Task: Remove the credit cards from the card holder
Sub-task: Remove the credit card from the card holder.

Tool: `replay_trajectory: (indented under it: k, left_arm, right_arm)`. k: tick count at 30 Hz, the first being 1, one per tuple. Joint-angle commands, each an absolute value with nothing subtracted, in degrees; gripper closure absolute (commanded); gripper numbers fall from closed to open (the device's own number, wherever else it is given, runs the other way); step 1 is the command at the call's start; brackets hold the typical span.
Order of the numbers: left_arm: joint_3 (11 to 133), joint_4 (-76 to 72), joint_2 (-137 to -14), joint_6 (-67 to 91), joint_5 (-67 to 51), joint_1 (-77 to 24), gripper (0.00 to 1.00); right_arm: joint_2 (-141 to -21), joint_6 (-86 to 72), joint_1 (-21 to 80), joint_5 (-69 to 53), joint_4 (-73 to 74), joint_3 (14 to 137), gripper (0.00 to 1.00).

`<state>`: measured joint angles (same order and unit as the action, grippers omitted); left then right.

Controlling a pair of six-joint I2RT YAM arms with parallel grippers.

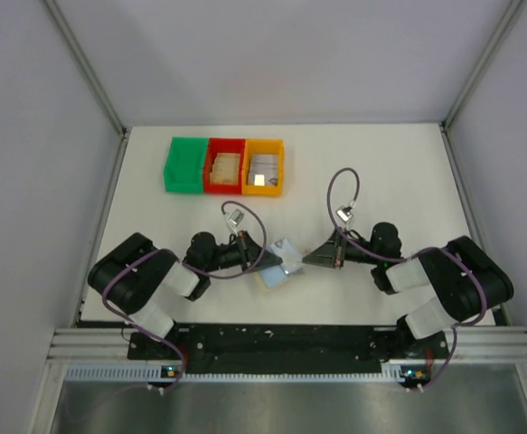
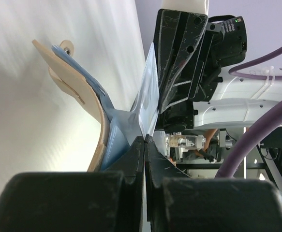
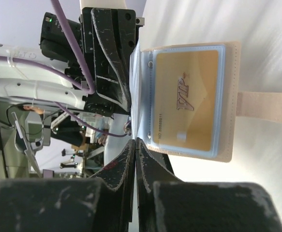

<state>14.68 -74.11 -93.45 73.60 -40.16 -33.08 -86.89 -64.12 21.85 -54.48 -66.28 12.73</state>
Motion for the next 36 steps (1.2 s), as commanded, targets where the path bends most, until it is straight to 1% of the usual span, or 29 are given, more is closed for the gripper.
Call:
replay_trajectory:
  k: [1,5,8,9,11,12,13,14,16,18,20,21,23,25,26,28,29,36]
  left_arm:
    - [12.13,-95.71,-91.41,72.60,-40.69,-30.06,1.00]
    - [11.87,-95.71,-91.58,72.42,-41.13,-29.97,1.00]
    - [12.56,-95.63,-91.76,72.33,-42.88,-29.97,1.00]
    - [13.00,-95.62,-92.11,72.60,-43.76,-30.06,1.00]
    - [14.49,-95.62,-92.63,72.77,-45.78,-30.15,1.00]
    - [15.02,-95.62,-92.81,72.86,-46.40,-30.41,1.00]
    - [15.73,-95.62,-92.99,72.86,-47.19,-30.58,1.00]
    - [16.52,-95.62,-93.16,73.04,-47.81,-30.85,1.00]
    - [17.66,-95.62,-93.51,73.39,-48.95,-31.64,1.00]
    - [18.37,-95.62,-93.87,73.56,-49.30,-31.99,1.00]
    - [18.89,-95.62,-94.30,73.83,-49.66,-32.34,1.00]
    - [19.07,-95.62,-94.65,73.92,-49.75,-32.43,1.00]
    - [19.42,-95.62,-94.83,74.00,-50.01,-32.61,1.00]
    - [19.60,-95.62,-94.66,74.00,-50.01,-32.61,1.00]
    - [19.69,-95.62,-94.57,74.00,-50.01,-32.78,1.00]
    - [19.60,-95.62,-94.22,74.00,-50.01,-32.78,1.00]
    - [19.43,-95.71,-94.04,73.92,-49.92,-32.78,1.00]
    - [17.49,-95.71,-93.43,73.21,-49.40,-32.70,1.00]
  right_arm:
    - [-87.19,-62.93,20.39,-54.23,-69.52,11.60,1.00]
    - [-87.19,-62.93,20.30,-52.65,-69.52,11.34,1.00]
    - [-87.19,-63.37,20.30,-53.70,-69.87,12.04,1.00]
    - [-87.01,-63.37,20.30,-53.79,-69.44,12.65,0.91]
    - [-86.66,-62.76,20.48,-53.53,-67.60,13.88,0.67]
    - [-86.57,-61.97,20.74,-53.53,-65.67,14.84,0.57]
    - [-86.49,-61.01,21.09,-53.18,-64.18,15.81,0.50]
    - [-86.57,-60.30,21.44,-53.17,-62.68,16.95,0.44]
    - [-86.83,-59.42,22.58,-52.91,-61.00,19.23,0.38]
    - [-87.27,-59.24,23.38,-52.91,-60.12,21.52,0.38]
    - [-88.06,-59.85,23.82,-53.00,-60.82,23.11,0.40]
    - [-88.50,-60.29,23.91,-53.35,-61.26,23.81,0.43]
    - [-89.90,-61.43,23.99,-53.61,-62.92,24.69,0.52]
    - [-91.40,-62.83,24.34,-53.96,-64.94,25.31,0.66]
    - [-92.10,-63.62,24.26,-53.79,-66.08,25.14,0.72]
    - [-93.51,-65.03,24.35,-53.44,-68.55,24.61,0.92]
    - [-93.86,-65.47,24.26,-53.26,-69.08,24.44,1.00]
    - [-93.96,-66.27,22.24,-51.24,-71.45,21.01,1.00]
